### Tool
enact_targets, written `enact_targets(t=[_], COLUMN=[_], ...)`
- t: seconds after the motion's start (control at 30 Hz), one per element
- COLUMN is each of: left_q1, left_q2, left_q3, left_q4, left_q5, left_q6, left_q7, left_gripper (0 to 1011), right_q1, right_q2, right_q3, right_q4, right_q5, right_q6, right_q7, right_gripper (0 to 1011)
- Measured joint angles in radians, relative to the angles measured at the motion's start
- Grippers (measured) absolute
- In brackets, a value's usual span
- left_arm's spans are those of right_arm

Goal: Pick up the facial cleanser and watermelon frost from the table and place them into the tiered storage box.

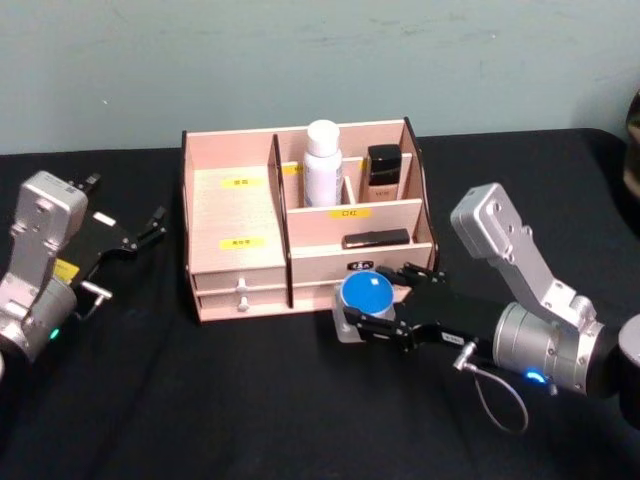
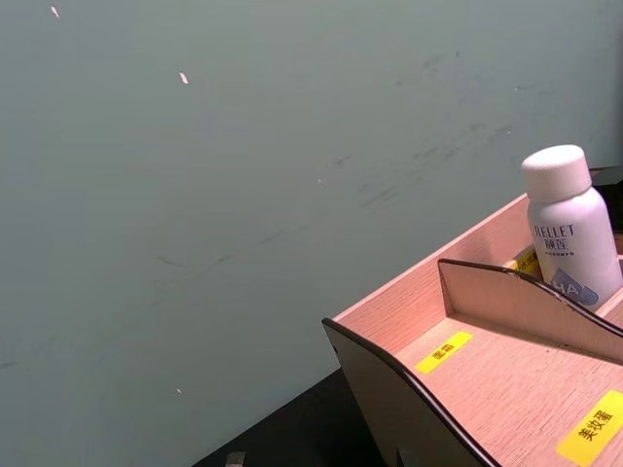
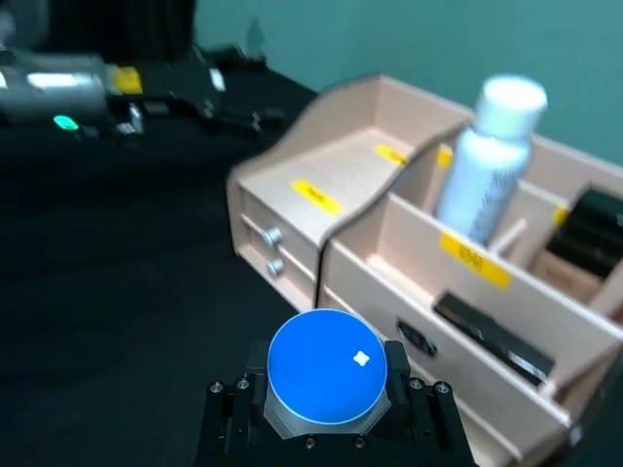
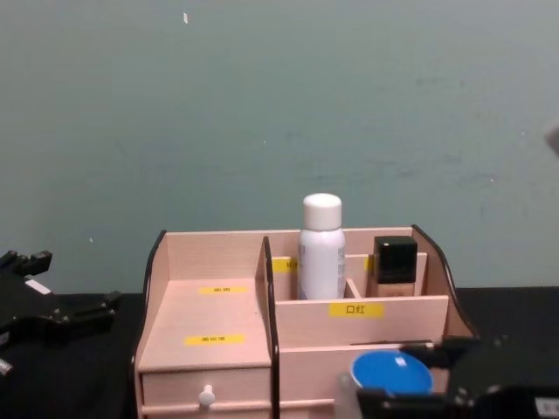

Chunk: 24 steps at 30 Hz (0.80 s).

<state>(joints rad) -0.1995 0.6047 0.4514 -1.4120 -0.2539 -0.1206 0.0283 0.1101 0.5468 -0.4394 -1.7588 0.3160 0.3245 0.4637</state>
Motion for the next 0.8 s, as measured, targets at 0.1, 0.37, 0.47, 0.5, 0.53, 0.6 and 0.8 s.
enact_targets(t=[0.1,0.37,0.47,0.5,0.53,0.6,0.8], left_q1=[0.0,0.0,0.0,0.0,0.0,0.0,0.0], left_q2=[0.0,0.0,0.0,0.0,0.0,0.0,0.0], left_q3=[0.0,0.0,0.0,0.0,0.0,0.0,0.0], left_q4=[0.0,0.0,0.0,0.0,0.0,0.0,0.0], left_q5=[0.0,0.0,0.0,0.0,0.0,0.0,0.0], left_q6=[0.0,0.0,0.0,0.0,0.0,0.0,0.0], left_q7=[0.0,0.0,0.0,0.0,0.0,0.0,0.0], left_gripper=[1010,1010,1010,1009,1010,1010,1010], right_q1=[0.013,0.079,0.114,0.134,0.134,0.165,0.237], right_q2=[0.002,-0.021,-0.041,-0.054,-0.054,-0.074,-0.13], right_q3=[-0.01,-0.058,-0.083,-0.096,-0.096,-0.114,-0.155], right_q4=[-0.024,-0.036,-0.017,-0.002,-0.002,0.027,0.101], right_q5=[0.007,0.007,0.001,-0.004,-0.004,-0.014,-0.037], right_q6=[0.004,0.015,0.016,0.014,0.014,0.009,-0.002], right_q7=[0.008,0.022,0.027,0.029,0.029,0.031,0.031], right_gripper=[724,724,724,724,724,724,724])
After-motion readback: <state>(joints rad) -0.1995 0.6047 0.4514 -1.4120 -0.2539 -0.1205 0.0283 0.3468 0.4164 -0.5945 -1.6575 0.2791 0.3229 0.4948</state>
